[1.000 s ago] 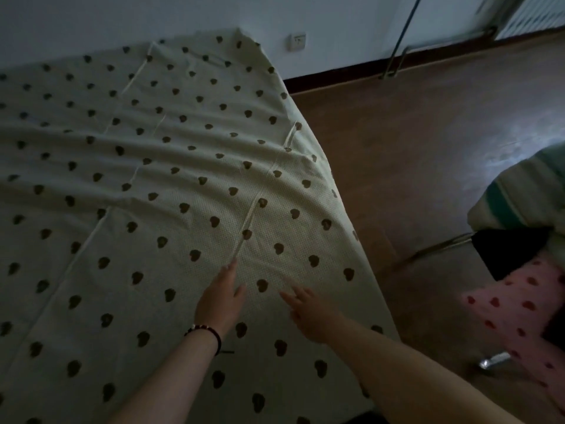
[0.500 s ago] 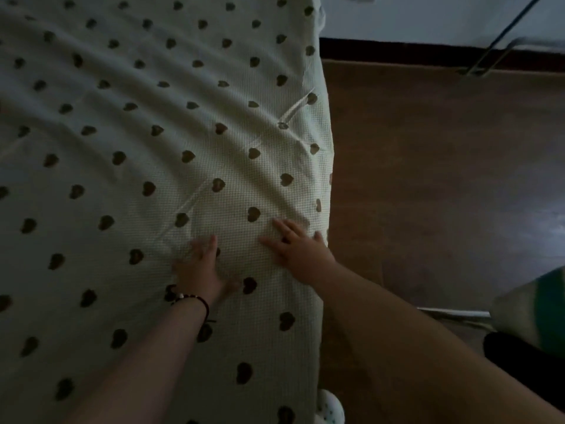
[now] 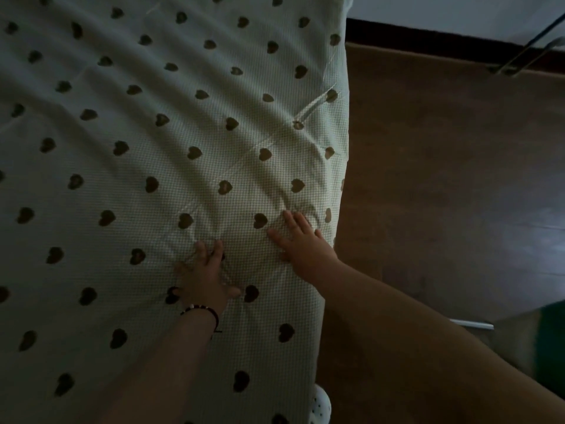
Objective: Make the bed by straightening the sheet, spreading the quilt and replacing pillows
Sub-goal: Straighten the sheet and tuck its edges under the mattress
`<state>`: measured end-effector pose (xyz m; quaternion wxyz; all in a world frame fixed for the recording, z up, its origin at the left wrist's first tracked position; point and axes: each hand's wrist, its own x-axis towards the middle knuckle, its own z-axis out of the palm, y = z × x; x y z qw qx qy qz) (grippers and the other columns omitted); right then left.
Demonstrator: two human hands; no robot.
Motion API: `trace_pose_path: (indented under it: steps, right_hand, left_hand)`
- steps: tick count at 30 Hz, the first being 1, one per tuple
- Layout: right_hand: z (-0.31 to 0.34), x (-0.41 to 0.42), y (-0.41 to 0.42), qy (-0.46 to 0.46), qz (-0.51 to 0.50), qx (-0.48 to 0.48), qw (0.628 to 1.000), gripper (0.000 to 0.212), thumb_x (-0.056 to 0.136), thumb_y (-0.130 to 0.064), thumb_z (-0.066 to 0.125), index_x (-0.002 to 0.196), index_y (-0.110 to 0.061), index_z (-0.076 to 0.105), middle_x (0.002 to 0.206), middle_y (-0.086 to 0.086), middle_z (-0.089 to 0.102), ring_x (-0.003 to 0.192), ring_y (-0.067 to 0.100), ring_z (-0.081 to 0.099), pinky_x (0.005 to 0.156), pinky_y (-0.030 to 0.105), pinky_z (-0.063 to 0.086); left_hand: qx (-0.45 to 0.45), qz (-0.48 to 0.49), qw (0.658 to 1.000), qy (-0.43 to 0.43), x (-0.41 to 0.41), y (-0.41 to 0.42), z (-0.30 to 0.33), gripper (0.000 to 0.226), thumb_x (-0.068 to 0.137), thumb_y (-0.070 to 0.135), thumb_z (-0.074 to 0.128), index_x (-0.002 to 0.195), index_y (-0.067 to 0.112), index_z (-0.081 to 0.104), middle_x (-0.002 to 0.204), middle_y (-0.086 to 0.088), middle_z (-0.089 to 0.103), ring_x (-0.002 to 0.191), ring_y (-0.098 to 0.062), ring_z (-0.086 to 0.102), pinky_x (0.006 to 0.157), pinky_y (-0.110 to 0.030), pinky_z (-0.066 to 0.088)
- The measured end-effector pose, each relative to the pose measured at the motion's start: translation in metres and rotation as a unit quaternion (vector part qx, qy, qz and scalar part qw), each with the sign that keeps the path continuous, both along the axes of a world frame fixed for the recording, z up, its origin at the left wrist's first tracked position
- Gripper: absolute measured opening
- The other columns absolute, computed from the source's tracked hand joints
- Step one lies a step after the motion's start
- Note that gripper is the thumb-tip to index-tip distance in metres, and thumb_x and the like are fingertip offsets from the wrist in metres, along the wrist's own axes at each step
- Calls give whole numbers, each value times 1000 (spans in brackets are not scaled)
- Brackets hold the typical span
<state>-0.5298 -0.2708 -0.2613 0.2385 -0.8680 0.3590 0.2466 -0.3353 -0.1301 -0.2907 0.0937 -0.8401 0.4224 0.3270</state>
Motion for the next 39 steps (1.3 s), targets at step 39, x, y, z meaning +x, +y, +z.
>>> trace_pose_path:
  steps: [39]
  right_hand:
    - [-28, -96, 192, -196, -82, 10, 977, 69, 104, -36, 37, 158, -22, -2, 165, 7, -15, 150, 28, -20, 118, 64, 3]
  left_hand:
    - [-62, -338, 938, -37, -156, -54, 9, 54, 99, 24, 41, 151, 24, 27, 163, 0, -5, 148, -33, -6, 118, -55, 13]
